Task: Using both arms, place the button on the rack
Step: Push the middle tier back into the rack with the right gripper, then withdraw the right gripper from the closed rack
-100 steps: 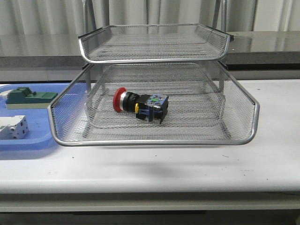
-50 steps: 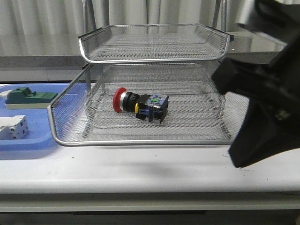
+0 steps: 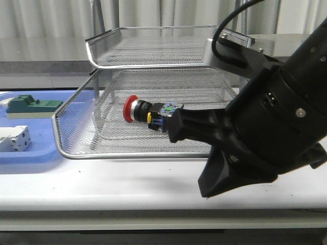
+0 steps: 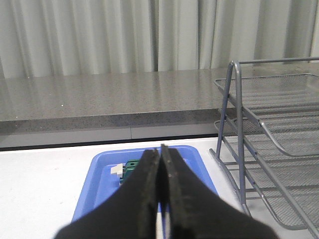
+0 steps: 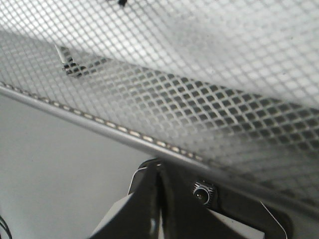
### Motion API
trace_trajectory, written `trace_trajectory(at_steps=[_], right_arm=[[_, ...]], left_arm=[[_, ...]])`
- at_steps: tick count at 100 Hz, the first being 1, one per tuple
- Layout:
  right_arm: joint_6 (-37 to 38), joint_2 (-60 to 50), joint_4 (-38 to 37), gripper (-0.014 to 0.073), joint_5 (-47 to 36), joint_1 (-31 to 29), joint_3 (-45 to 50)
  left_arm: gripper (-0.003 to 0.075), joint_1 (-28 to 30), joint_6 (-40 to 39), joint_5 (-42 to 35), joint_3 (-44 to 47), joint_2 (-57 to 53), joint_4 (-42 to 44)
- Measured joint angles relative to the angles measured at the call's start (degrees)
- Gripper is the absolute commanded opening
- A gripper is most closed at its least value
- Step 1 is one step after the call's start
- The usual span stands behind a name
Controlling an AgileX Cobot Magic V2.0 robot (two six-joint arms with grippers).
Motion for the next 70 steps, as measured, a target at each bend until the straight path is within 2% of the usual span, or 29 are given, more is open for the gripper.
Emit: trace_trajectory(at_steps=[23, 70], right_arm=[[-0.05, 2.1, -0.11, -0.0099, -3.23, -1.28, -2.79], [-0.13, 12.38, -6.9, -0.0099, -2.25, -8.4, -19.2]], left_arm=[[-0.002, 0.0, -0.03, -0.1, 0.0, 0.0, 0.0], [-0.002, 0.0, -0.03, -0.1, 0.0, 0.0, 0.0]])
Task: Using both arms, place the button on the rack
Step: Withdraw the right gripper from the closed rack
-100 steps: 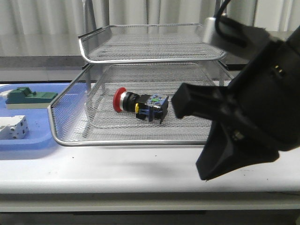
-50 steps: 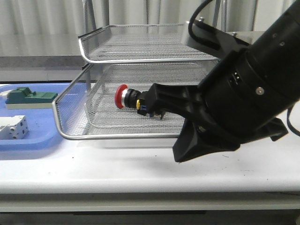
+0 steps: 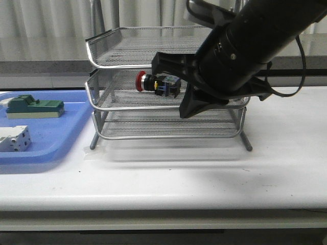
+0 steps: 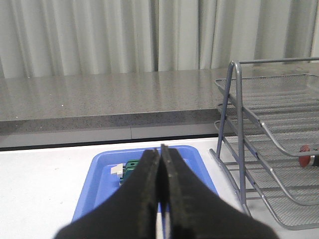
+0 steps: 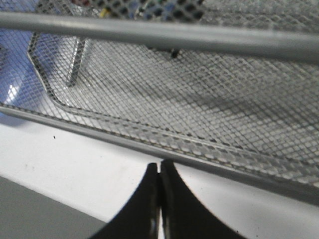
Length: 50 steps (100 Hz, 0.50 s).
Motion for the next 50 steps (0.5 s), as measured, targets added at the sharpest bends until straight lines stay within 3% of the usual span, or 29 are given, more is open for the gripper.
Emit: trace_trajectory(at_steps=[29, 50], right_arm=[[-0.13, -2.19, -1.72, -0.0099, 5.18, 1.25, -1.4], [-0.13, -9.23, -8.15, -0.0099, 9.74, 1.08, -1.4]], left_arm=[[-0.002, 0.0, 0.0, 0.0, 0.0, 0.0, 0.0], [-0.002, 0.0, 0.0, 0.0, 0.0, 0.0, -0.04]])
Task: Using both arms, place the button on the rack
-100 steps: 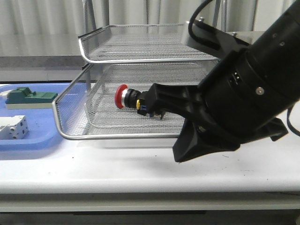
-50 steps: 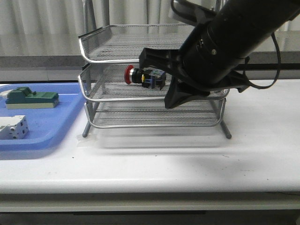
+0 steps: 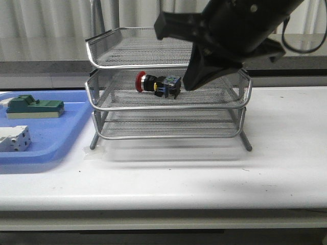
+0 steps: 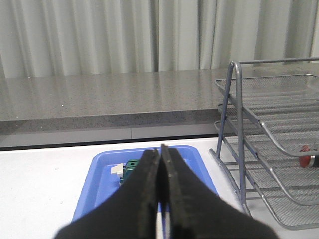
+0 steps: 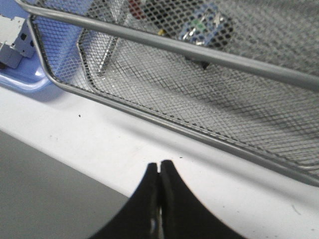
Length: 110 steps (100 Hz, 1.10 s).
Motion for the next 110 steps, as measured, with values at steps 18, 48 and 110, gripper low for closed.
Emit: trace_trajectory(at_steps=[18, 48, 110], right_arm=[[0.0, -8.44, -5.65, -0.0099, 2.99, -1.85, 1.31], [0.0, -27.26, -8.87, -0.0099, 5.37, -11.91, 11.27], [0.0, -66.55, -16.15, -0.0099, 12.81, -22.14, 27.69]], left_arm=[[-0.002, 0.0, 0.0, 0.0, 0.0, 0.0, 0.0], [-0.002, 0.0, -0.1, 0.0, 0.0, 0.0, 0.0], [-0.002, 0.0, -0.1, 0.0, 0.0, 0.0, 0.0]])
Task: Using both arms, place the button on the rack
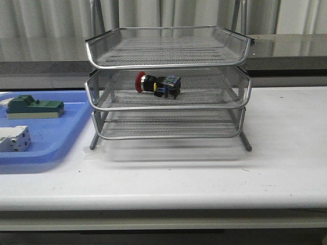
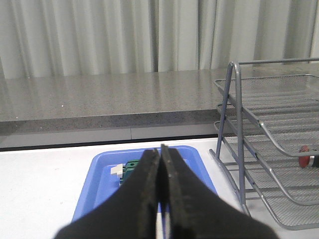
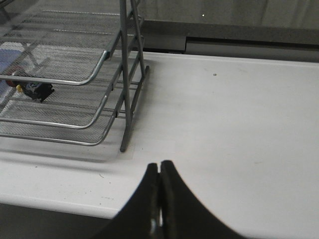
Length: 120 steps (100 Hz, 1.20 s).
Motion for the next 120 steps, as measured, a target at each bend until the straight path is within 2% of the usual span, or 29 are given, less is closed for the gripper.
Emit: trace_trajectory(at_steps=[17, 87, 120], right_arm=[[0.0, -4.04, -0.03, -0.0099, 0.63, 0.0, 1.02], [0.0, -4.31, -0.58, -0.0099, 0.31, -0.09, 1.78], [0.0, -12.4, -0.94, -0.0099, -10.86, -5.39, 15.36]], left_arm=[[-0.002, 0.0, 0.0, 0.0, 0.0, 0.0, 0.0], [-0.002, 0.0, 0.0, 0.0, 0.0, 0.0, 0.0], [-0.002, 0.0, 0.0, 0.0, 0.0, 0.0, 0.0]])
